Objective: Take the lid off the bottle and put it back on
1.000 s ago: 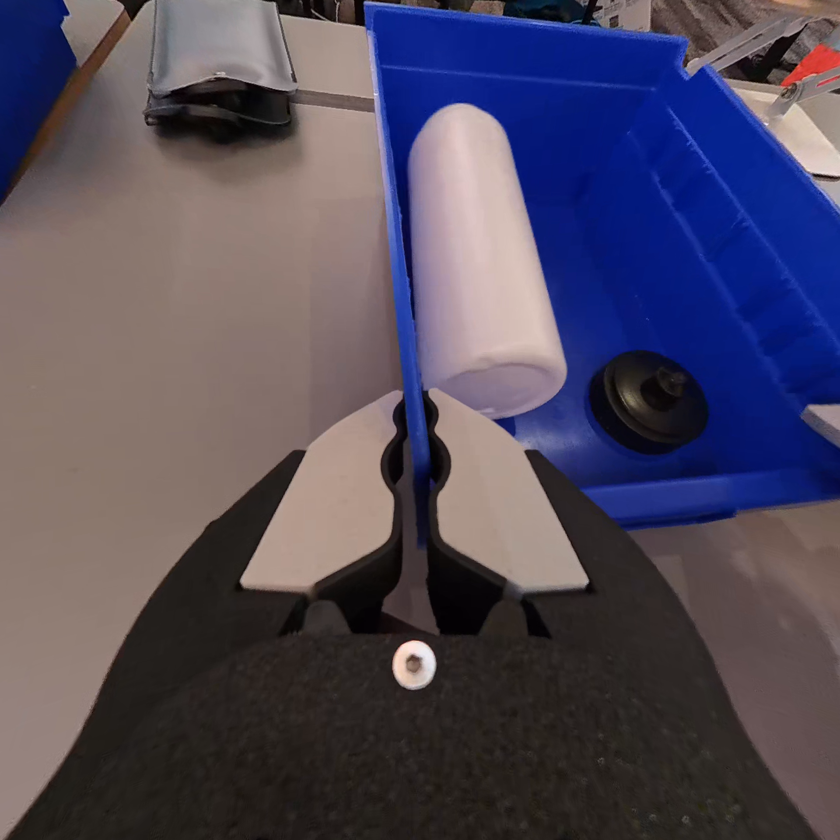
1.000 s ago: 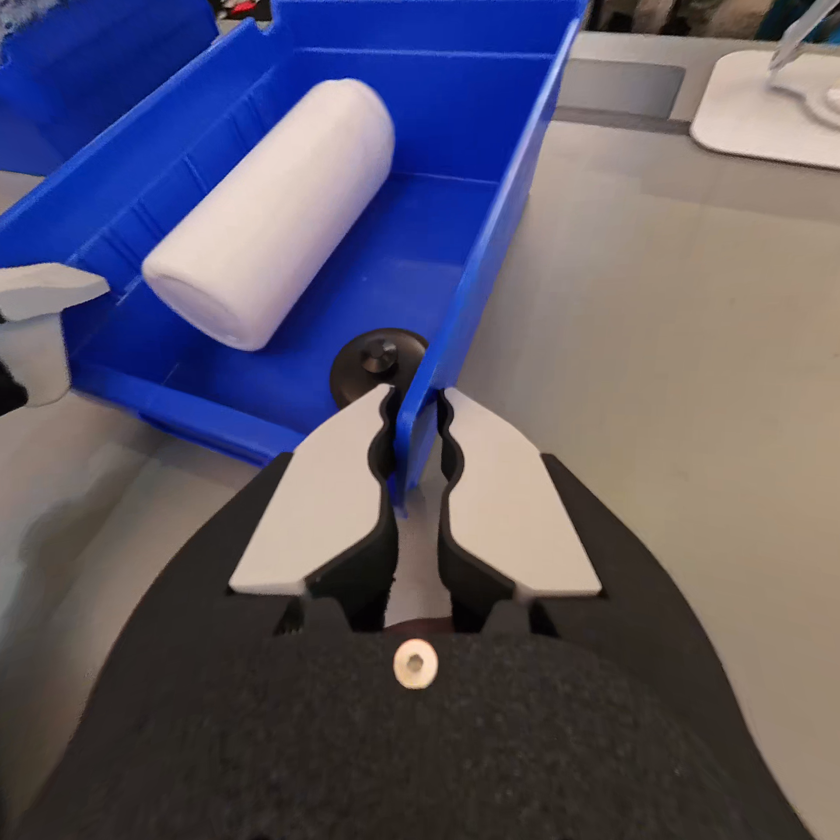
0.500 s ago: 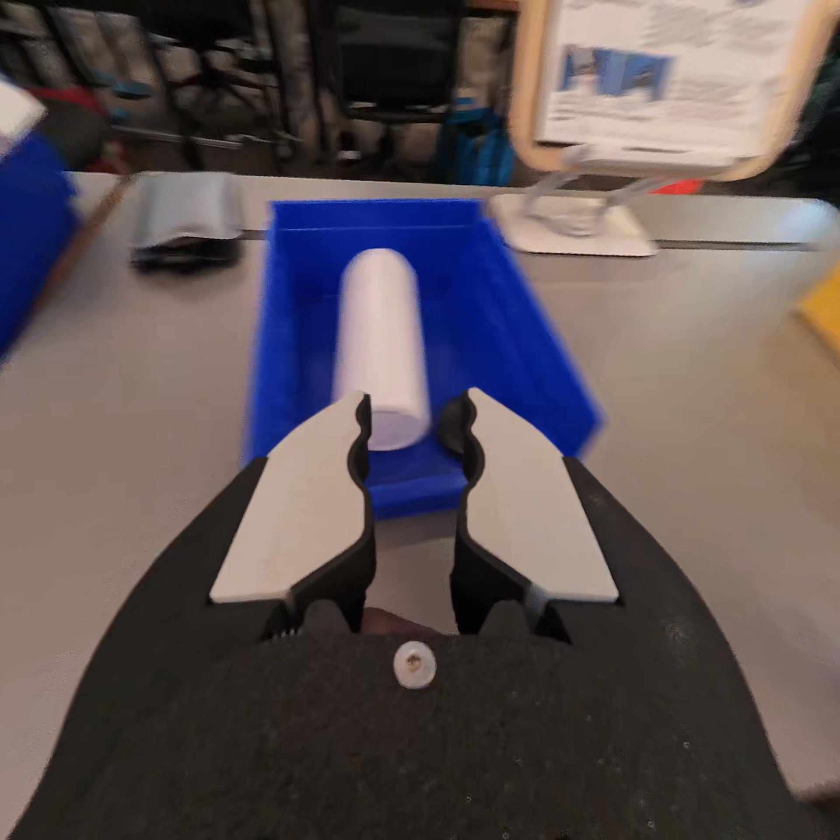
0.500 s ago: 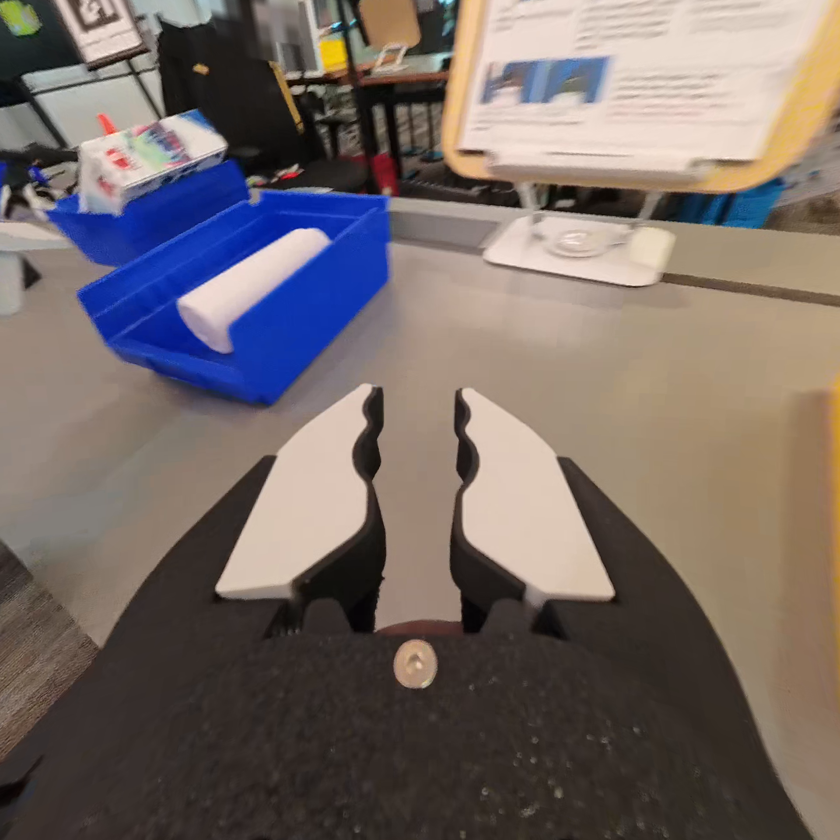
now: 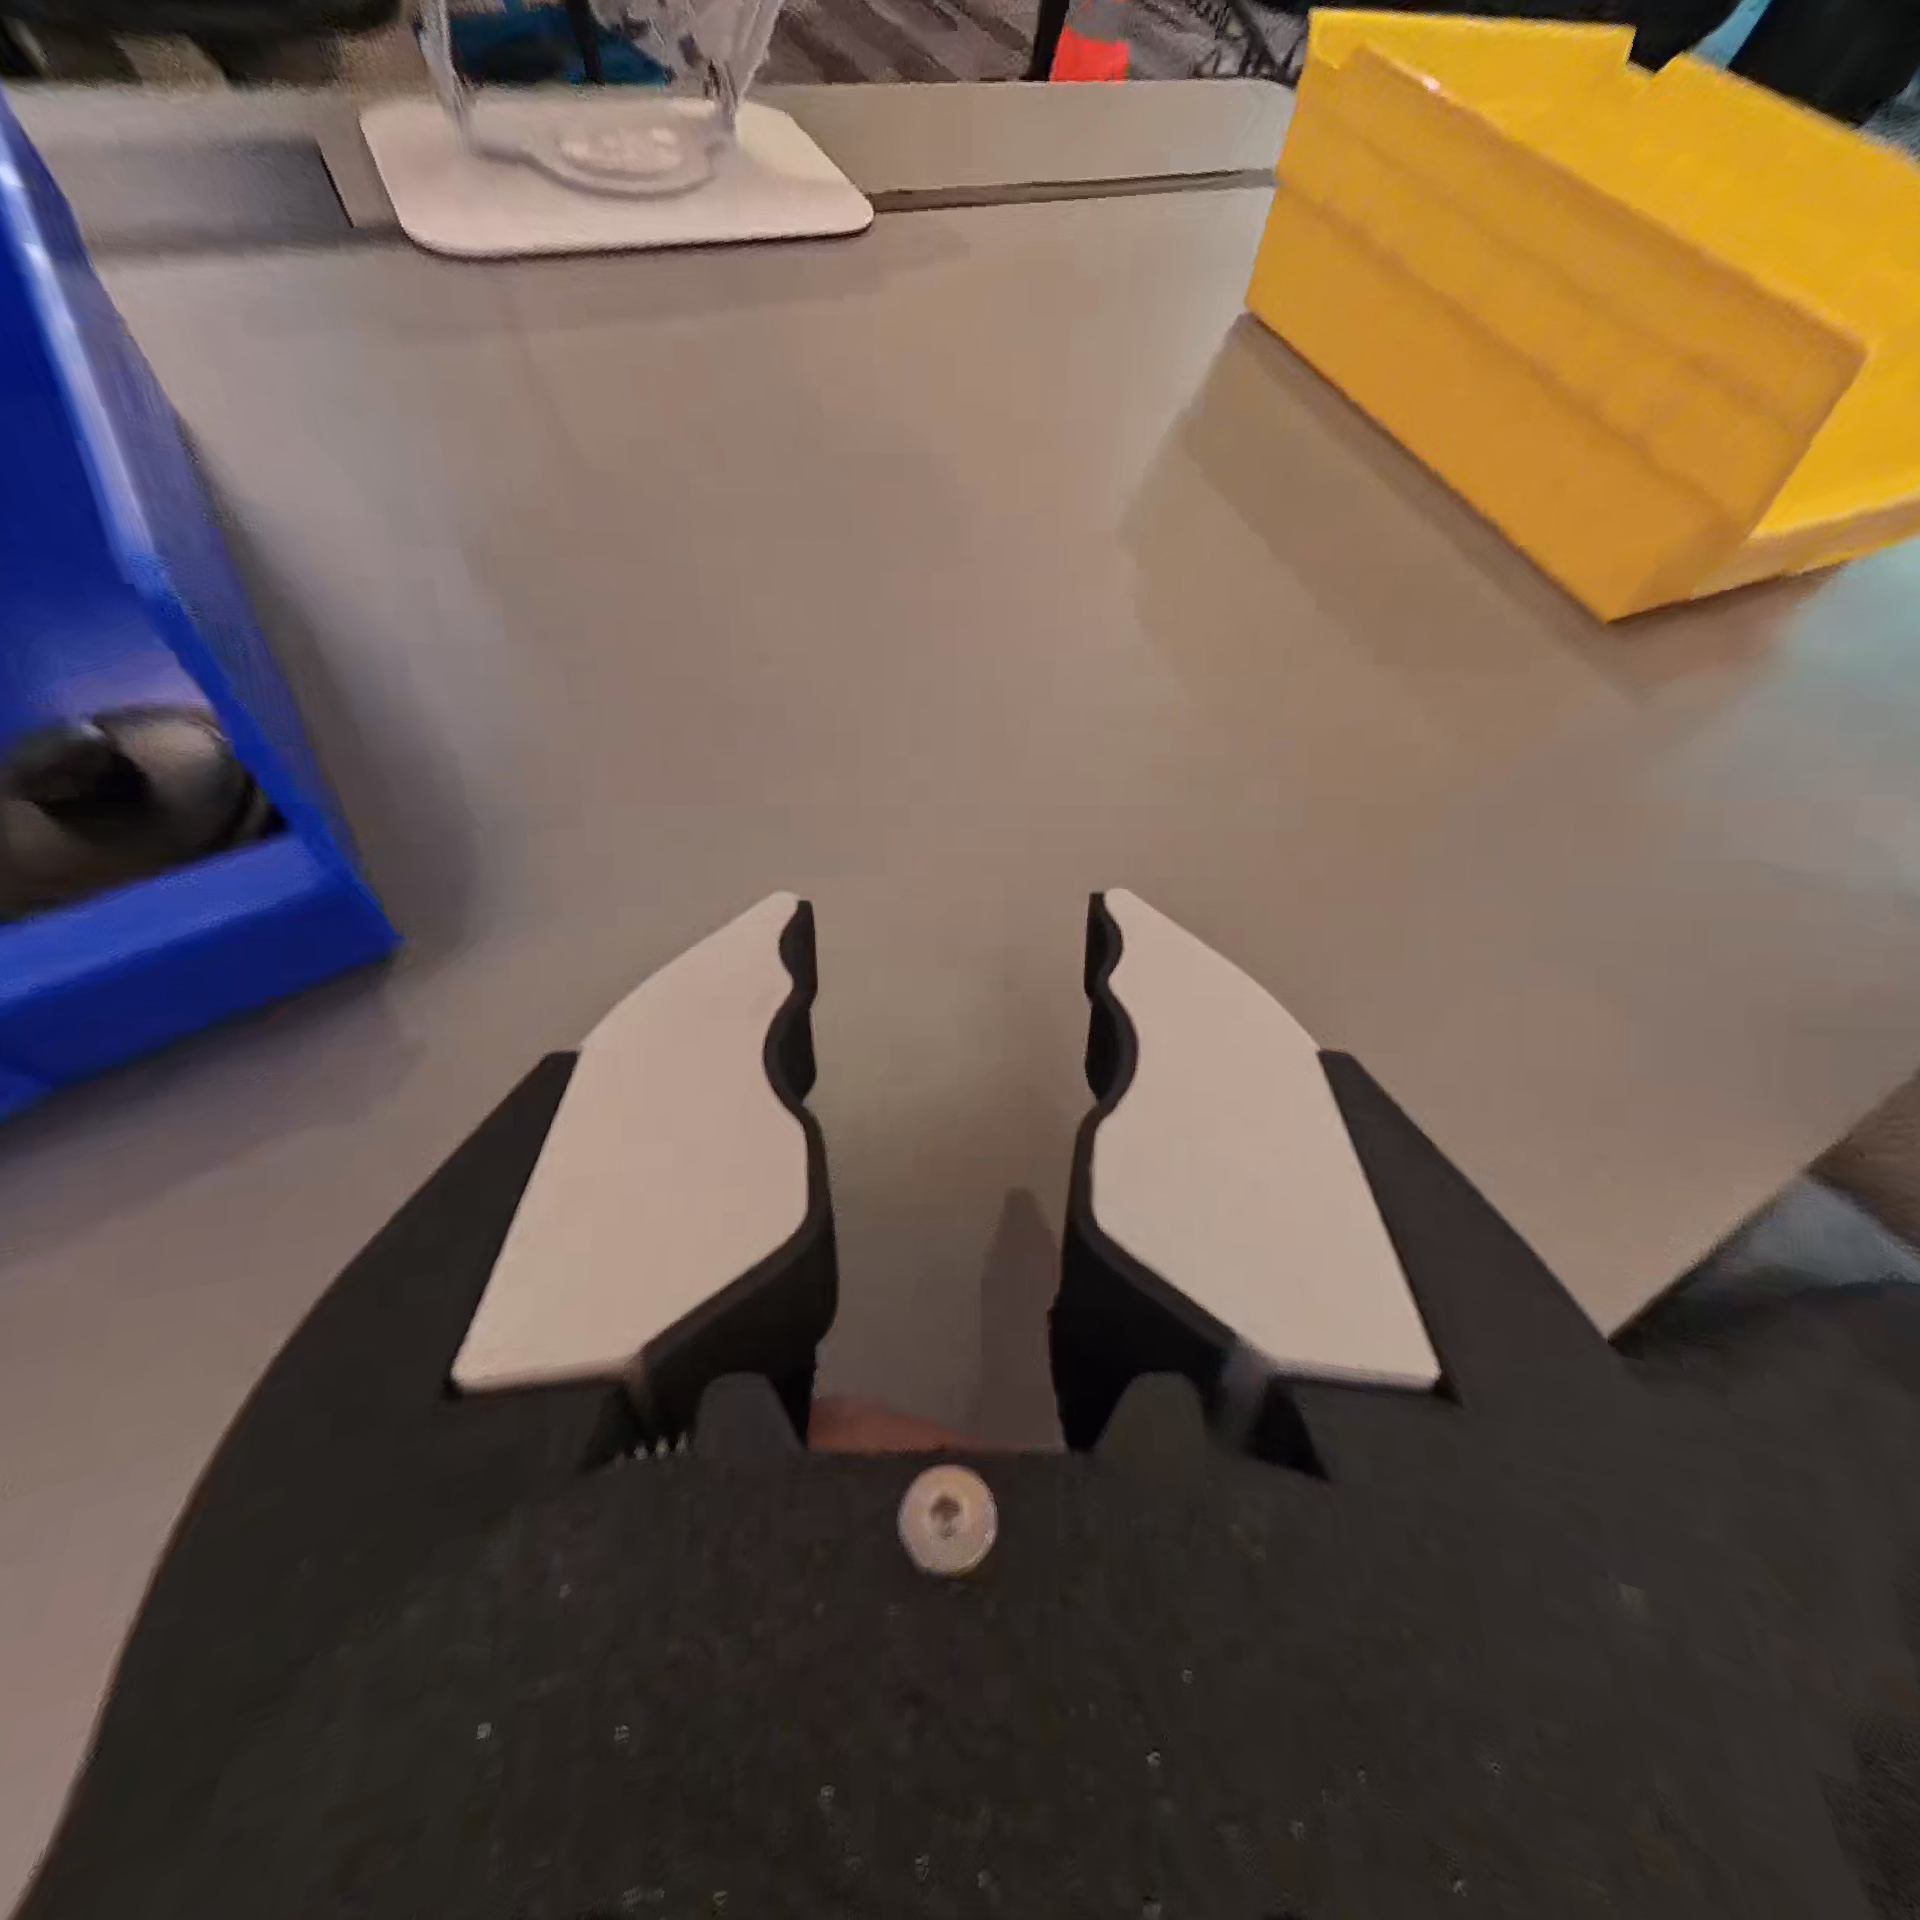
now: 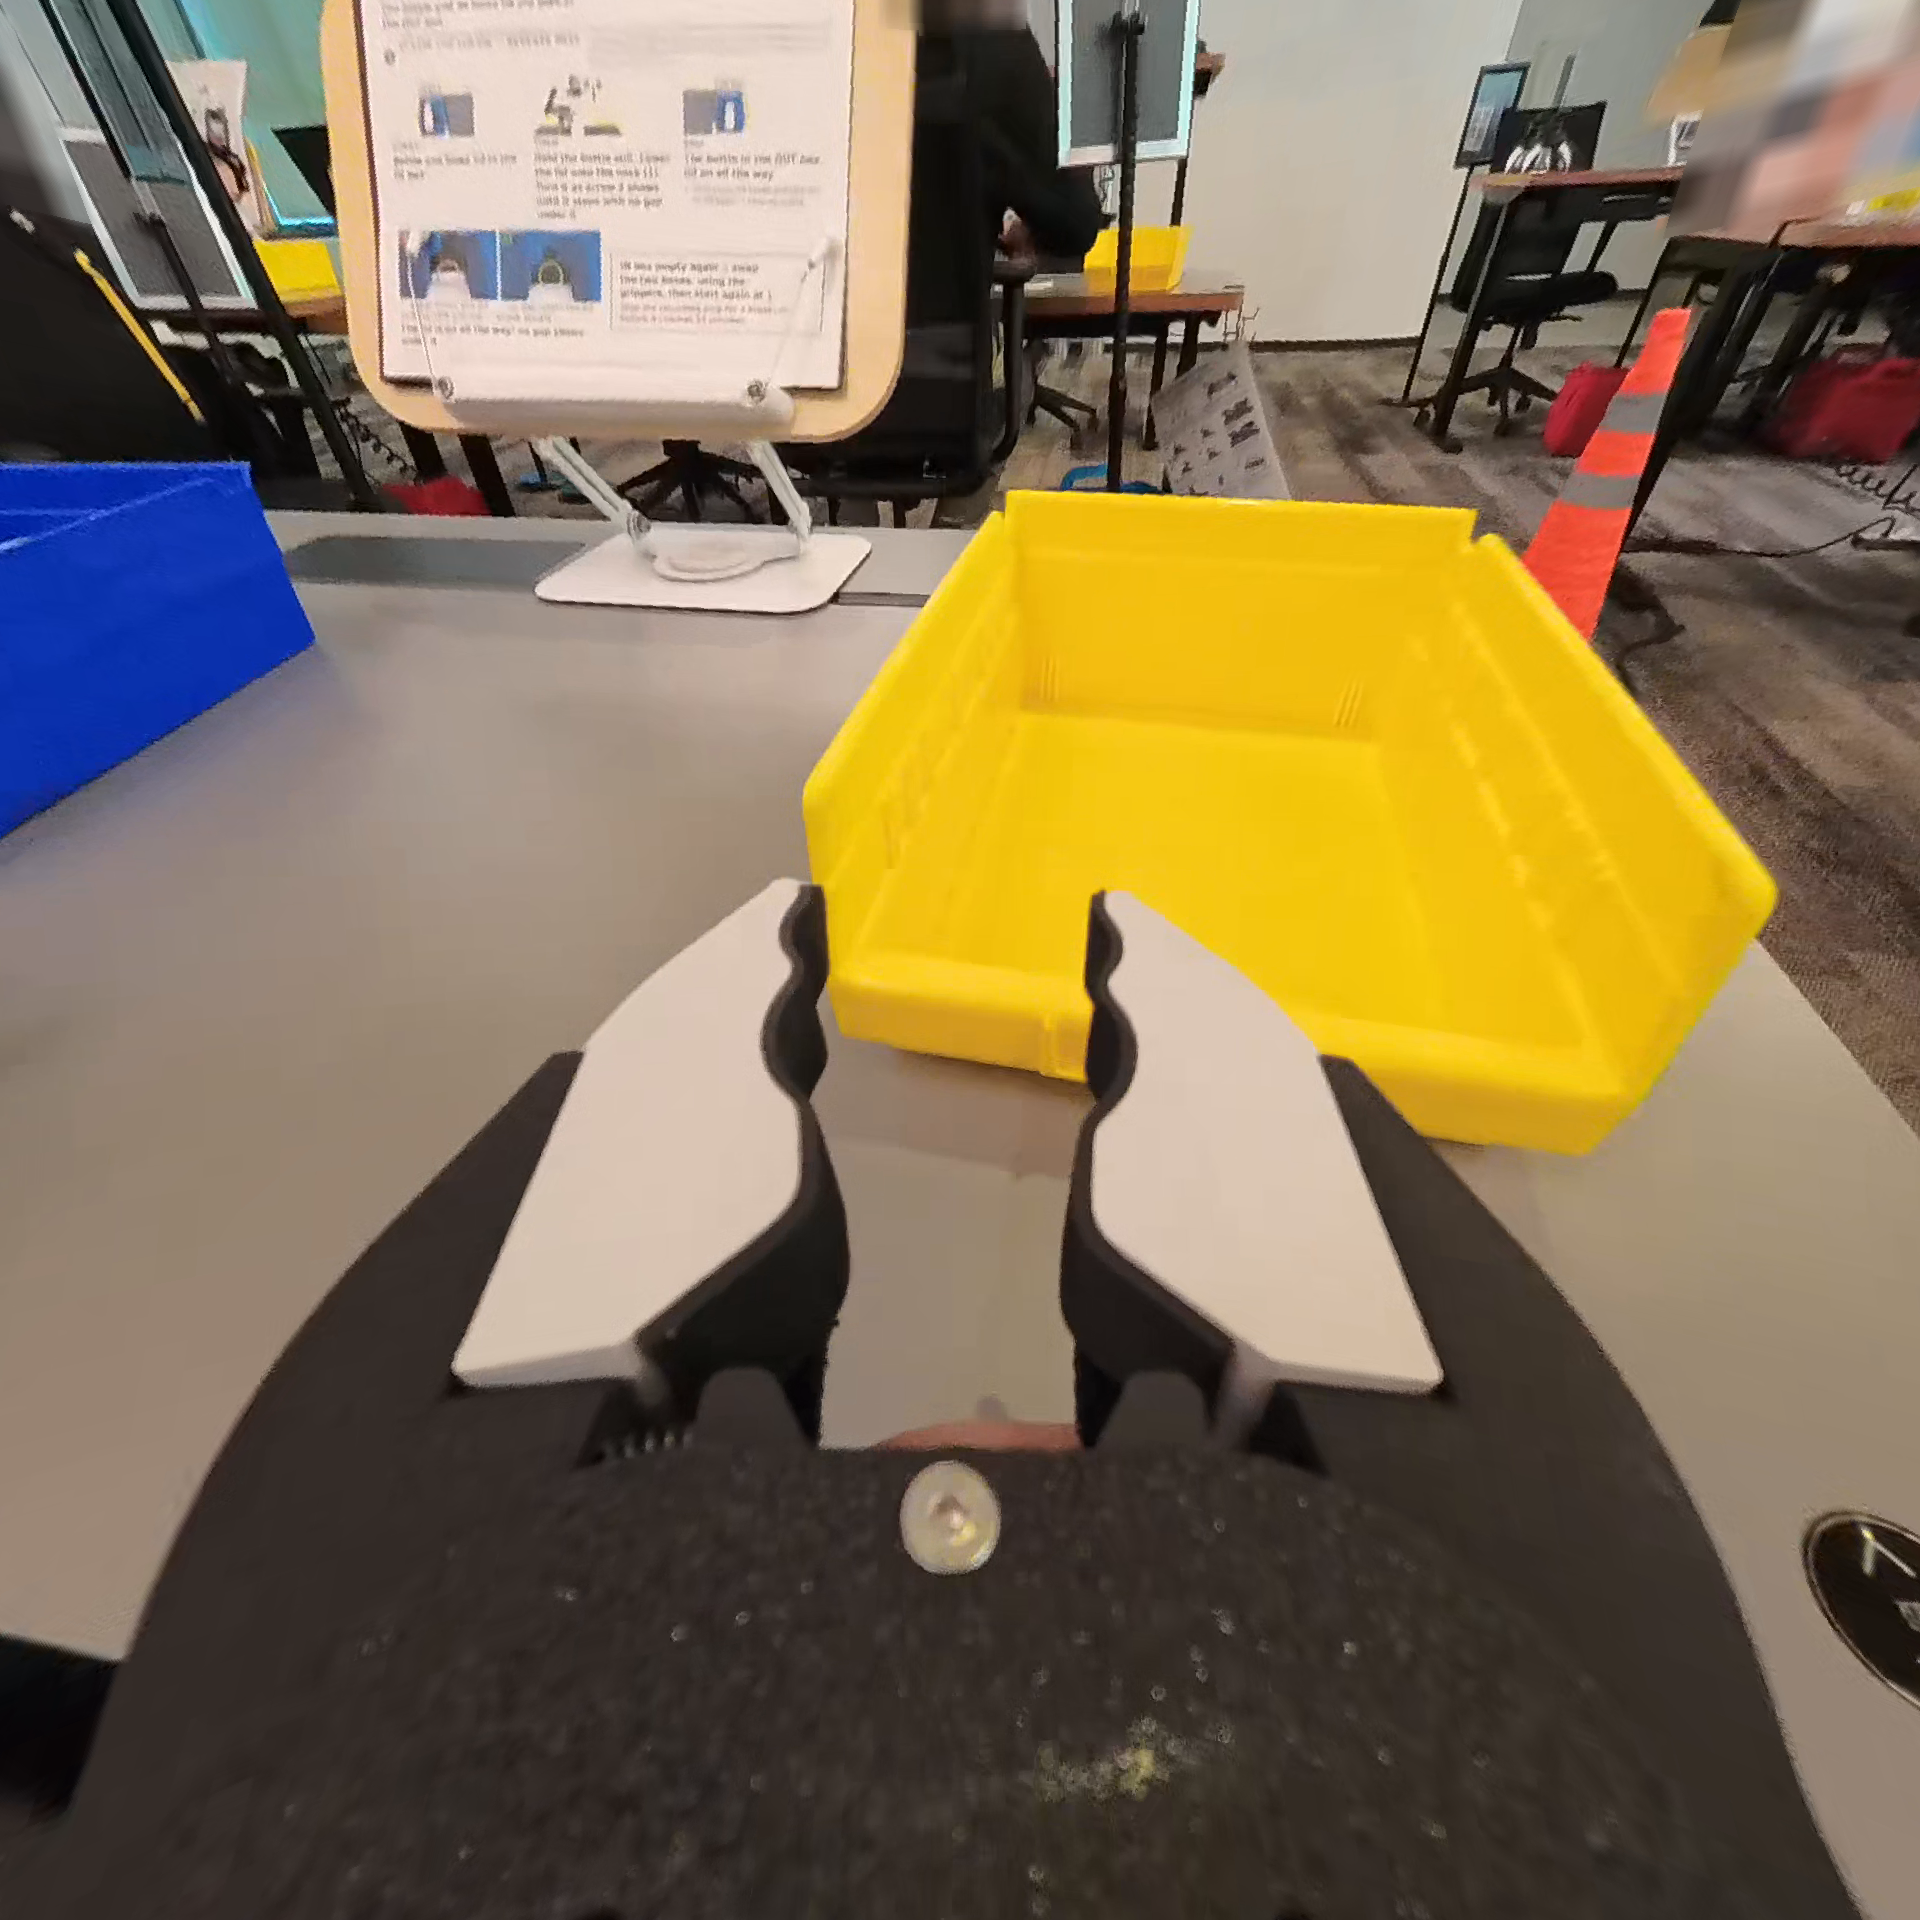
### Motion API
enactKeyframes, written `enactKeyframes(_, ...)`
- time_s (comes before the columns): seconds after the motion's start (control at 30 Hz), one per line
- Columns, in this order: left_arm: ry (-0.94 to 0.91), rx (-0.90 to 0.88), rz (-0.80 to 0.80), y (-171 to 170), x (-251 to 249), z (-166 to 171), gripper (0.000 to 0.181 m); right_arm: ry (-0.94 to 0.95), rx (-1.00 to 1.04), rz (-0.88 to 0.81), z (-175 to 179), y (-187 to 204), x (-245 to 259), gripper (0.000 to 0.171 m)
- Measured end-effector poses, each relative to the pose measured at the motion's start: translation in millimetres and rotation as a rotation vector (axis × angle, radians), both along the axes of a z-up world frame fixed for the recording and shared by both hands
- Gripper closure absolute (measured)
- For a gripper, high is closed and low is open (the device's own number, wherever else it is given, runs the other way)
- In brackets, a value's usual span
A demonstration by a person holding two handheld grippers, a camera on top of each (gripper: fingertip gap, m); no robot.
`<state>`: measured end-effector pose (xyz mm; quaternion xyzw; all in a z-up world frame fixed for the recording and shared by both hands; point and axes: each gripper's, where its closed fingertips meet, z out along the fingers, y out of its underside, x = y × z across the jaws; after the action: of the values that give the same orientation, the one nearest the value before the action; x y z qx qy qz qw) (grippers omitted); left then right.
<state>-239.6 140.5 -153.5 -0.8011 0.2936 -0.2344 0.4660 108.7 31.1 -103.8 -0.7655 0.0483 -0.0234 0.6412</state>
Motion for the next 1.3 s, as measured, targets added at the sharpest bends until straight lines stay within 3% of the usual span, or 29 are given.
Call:
enactKeyframes(0.1, 0.059, 0.061, 0.018, 2.5, -6.2, -1.3, 0.132, -0.016, -0.062, 0.048, -12.7, 6.9, -15.5, 0.126)
enactKeyframes(0.4, 0.0, 0.0, 0.014, -2.3, -12.3, -1.2, 0.131, -0.166, -0.104, 0.101, -19.4, 11.5, -38.7, 0.137)
enactKeyframes(0.7, -0.016, -0.088, -0.012, -8.4, -10.5, -1.4, 0.129, -0.049, -0.111, 0.102, -24.0, 10.8, -32.3, 0.137)
enactKeyframes(0.77, -0.061, -0.142, -0.011, -1.5, -16.8, 17.9, 0.119, -0.017, -0.104, 0.091, -26.7, 13.5, -29.3, 0.137)
enactKeyframes(0.9, 0.027, -0.051, 0.089, 53.9, -61.8, 71.3, 0.112, 0.044, -0.106, 0.123, -25.3, 18.0, -31.8, 0.134)
enactKeyframes(1.03, 0.226, -0.157, 0.172, 133.5, -102.3, 81.9, 0.104, 0.057, -0.106, 0.155, -26.6, 15.0, -39.2, 0.133)
enactKeyframes(1.17, 0.403, -0.291, 0.302, 225.9, -127.7, 60.9, 0.101, 0.075, -0.102, 0.177, -25.1, 16.2, -45.3, 0.132)
enactKeyframes(1.3, 0.583, -0.495, 0.383, 281.3, -145.2, 18.9, 0.098, 0.063, -0.115, 0.179, -28.1, 16.4, -46.7, 0.131)
